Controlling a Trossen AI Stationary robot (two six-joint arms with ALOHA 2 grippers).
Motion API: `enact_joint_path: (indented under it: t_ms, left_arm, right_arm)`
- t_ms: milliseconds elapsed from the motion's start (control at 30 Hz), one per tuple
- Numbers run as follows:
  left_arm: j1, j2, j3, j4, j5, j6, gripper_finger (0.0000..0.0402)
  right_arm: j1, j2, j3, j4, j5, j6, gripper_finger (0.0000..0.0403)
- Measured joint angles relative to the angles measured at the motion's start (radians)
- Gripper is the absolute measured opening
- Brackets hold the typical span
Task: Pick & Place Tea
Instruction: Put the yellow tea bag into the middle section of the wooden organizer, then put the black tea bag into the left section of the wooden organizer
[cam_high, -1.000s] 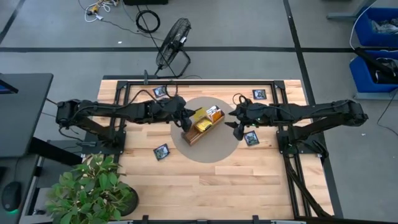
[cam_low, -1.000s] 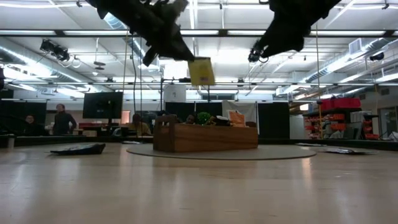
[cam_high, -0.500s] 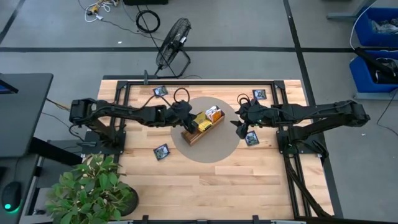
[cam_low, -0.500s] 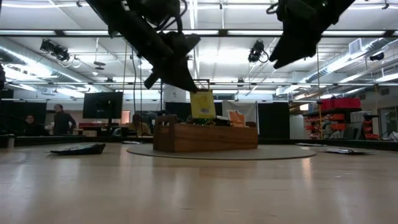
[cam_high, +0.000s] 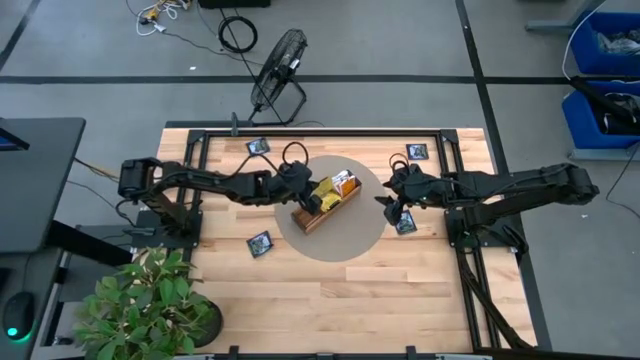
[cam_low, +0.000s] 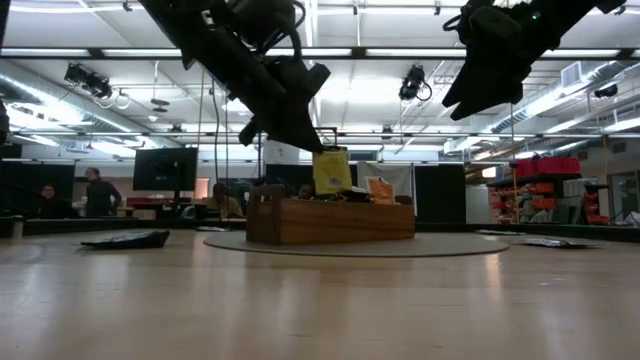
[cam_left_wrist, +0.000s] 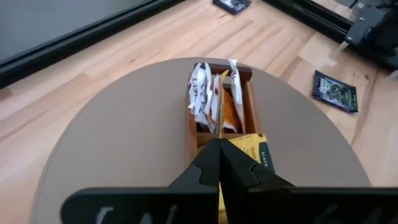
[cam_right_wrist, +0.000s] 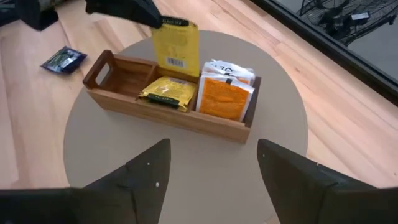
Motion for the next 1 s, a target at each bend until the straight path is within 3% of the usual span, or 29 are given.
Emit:
enact_joint_path:
  t_ms: [433,700,1000]
  left_arm:
    - [-0.010,0.059,0.028,-0.025,-0.007,-0.035,0.0002]
    - [-0.011,0.059,0.029,-0.010,0.163,-0.024,0.0040]
    - [-0.026,0.066,0.029,0.003,0.177,-0.105,0.0078]
  right_arm:
    - [0.000,-0.002,0.000,0.006,0.008,0.011,0.0249]
    - [0.000,-0.002,0.000,0.006,0.035,-0.004,0.0249]
    - [0.000,-0.002,0.000,0.006,0.037,-0.008,0.0249]
